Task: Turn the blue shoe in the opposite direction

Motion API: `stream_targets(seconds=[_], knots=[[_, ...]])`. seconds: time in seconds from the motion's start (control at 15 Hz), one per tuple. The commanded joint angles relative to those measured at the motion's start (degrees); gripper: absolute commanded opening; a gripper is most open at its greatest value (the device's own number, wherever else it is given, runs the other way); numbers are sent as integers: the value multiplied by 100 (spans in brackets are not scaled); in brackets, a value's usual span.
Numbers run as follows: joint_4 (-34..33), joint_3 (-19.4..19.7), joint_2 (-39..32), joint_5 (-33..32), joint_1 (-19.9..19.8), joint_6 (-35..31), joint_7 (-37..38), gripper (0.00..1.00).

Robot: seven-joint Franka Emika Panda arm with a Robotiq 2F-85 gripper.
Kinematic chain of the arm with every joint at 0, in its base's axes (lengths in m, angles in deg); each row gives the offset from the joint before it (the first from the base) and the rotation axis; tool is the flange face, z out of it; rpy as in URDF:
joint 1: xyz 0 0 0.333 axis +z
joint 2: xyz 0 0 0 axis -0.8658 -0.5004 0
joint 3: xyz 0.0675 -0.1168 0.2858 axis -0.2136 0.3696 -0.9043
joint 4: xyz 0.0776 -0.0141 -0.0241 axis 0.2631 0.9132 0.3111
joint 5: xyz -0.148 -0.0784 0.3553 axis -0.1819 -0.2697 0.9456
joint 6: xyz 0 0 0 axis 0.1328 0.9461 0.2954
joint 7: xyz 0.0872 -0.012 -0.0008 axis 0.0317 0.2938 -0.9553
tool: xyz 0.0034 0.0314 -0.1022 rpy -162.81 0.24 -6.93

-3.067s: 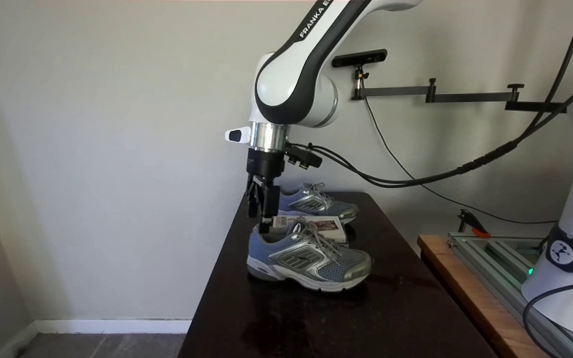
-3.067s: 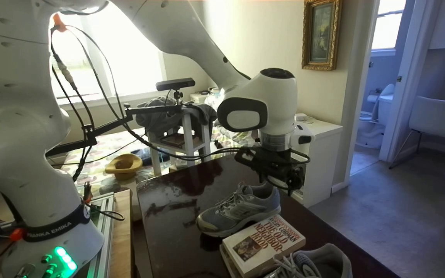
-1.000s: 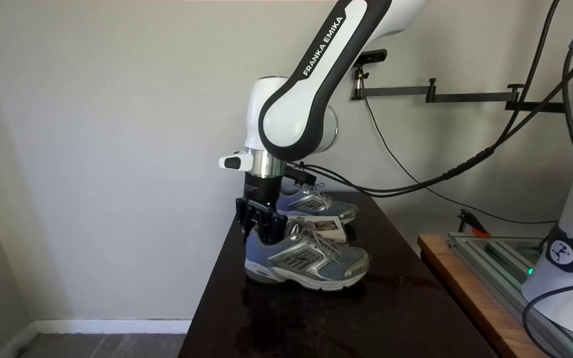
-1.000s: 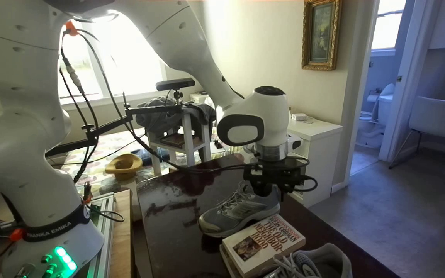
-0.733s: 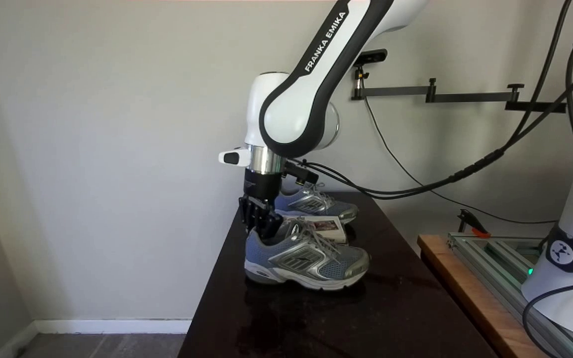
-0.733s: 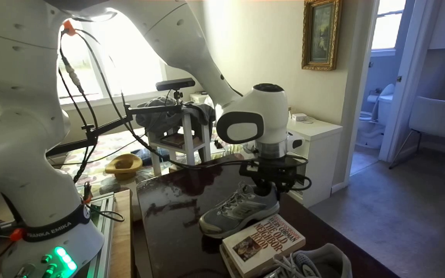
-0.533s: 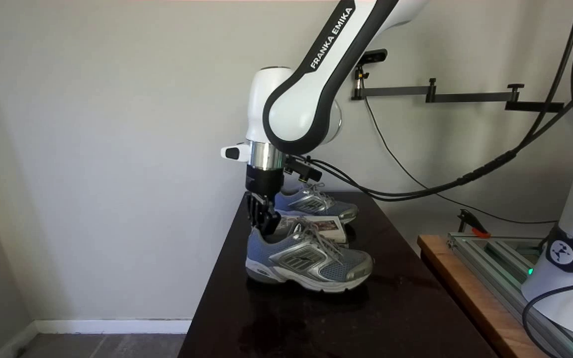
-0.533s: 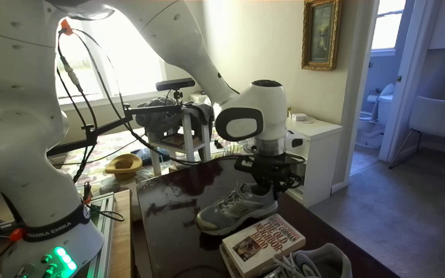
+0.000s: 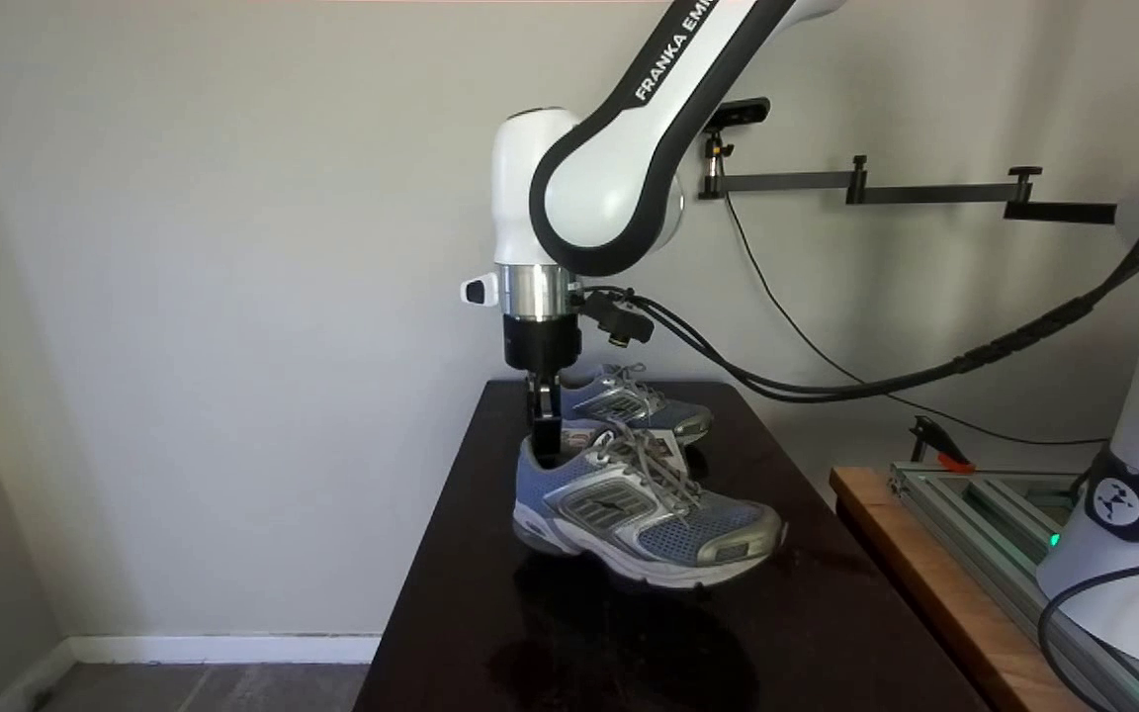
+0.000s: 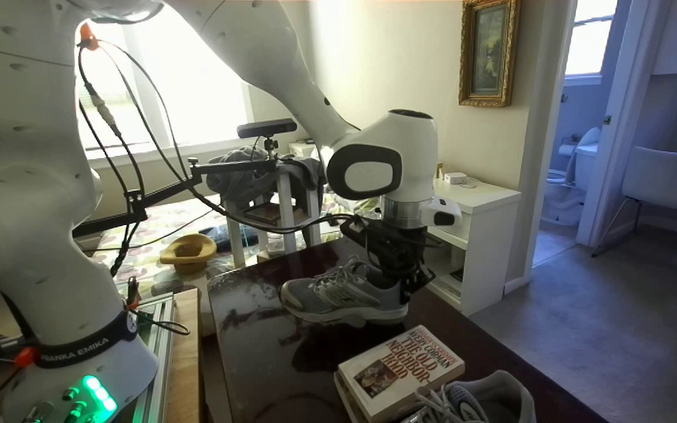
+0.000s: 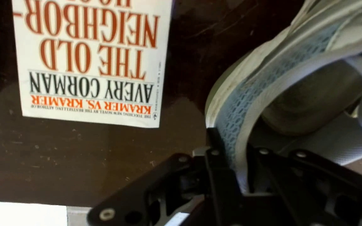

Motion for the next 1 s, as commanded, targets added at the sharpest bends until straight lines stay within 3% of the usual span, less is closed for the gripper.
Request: stream_targets(seconds=[0.0, 0.07, 0.13, 0.47, 0.53, 0.93], knots=[[208, -11, 487, -37, 13, 430, 566, 3], [209, -24, 545, 6, -3, 515, 581, 3], [25, -41, 195, -19, -39, 281, 392, 11], [107, -21, 359, -8, -20, 394, 477, 11], [111, -21, 359, -8, -21, 394, 478, 3], [143, 223, 212, -27, 193, -22, 2644, 3]])
